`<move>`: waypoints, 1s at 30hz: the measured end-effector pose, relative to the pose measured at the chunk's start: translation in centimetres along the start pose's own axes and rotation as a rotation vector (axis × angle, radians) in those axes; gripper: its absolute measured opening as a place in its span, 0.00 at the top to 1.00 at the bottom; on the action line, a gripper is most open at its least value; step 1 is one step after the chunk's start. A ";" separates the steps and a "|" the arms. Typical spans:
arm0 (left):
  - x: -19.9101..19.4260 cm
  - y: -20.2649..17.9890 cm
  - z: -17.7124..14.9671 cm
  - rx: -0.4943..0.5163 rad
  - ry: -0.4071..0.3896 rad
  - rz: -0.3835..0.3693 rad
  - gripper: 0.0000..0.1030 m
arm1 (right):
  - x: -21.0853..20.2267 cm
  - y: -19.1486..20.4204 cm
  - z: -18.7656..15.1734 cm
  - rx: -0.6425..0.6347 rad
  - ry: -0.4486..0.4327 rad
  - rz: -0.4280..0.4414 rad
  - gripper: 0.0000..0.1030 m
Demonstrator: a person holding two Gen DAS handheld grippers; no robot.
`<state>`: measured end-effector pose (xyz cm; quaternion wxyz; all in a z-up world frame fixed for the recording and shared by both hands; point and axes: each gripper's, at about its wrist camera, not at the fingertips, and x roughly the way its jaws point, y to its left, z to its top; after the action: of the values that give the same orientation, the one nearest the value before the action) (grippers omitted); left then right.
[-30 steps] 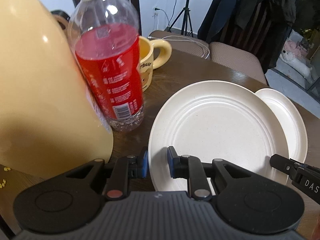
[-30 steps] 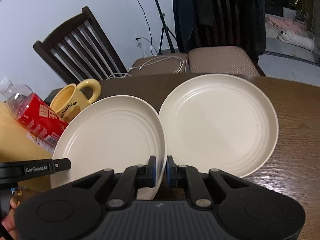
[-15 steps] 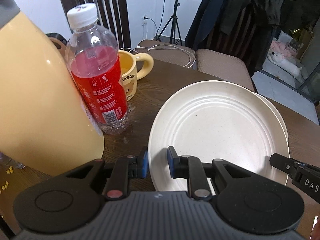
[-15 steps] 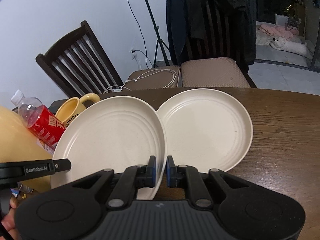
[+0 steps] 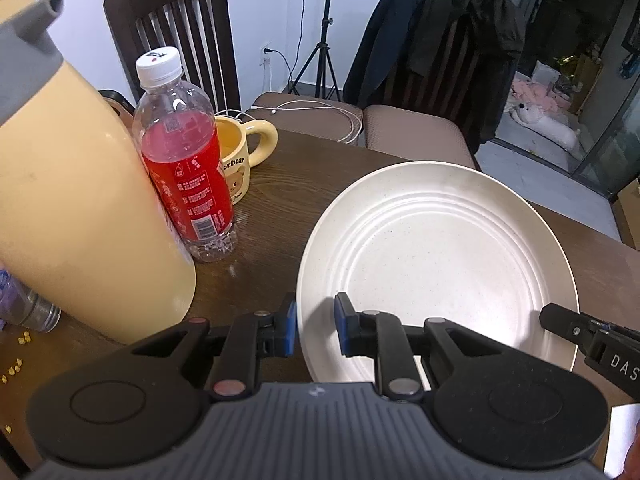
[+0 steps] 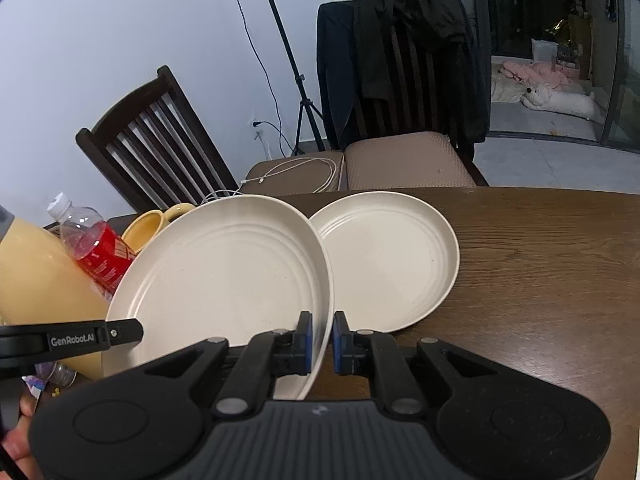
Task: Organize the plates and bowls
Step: 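Lift the gripped cream plate rim with both grippers, tilting the plate up, then carry the held cream plate with both grippers back toward the placed large plate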
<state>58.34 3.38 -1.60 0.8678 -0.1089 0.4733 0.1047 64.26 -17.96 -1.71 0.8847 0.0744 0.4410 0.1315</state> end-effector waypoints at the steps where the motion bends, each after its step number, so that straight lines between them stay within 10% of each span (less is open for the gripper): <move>1: -0.4 0.0 -0.2 0.002 -0.002 -0.004 0.81 | -0.4 0.1 -0.1 0.001 -0.003 -0.002 0.91; 30: -9.8 1.2 -7.4 0.071 -0.057 -0.066 0.81 | -12.1 1.8 -8.1 0.024 -0.091 -0.041 0.91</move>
<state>46.91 1.65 2.61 0.8872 -0.0905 0.4481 0.0621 50.50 -19.73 3.10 0.9055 0.0818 0.4031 0.1043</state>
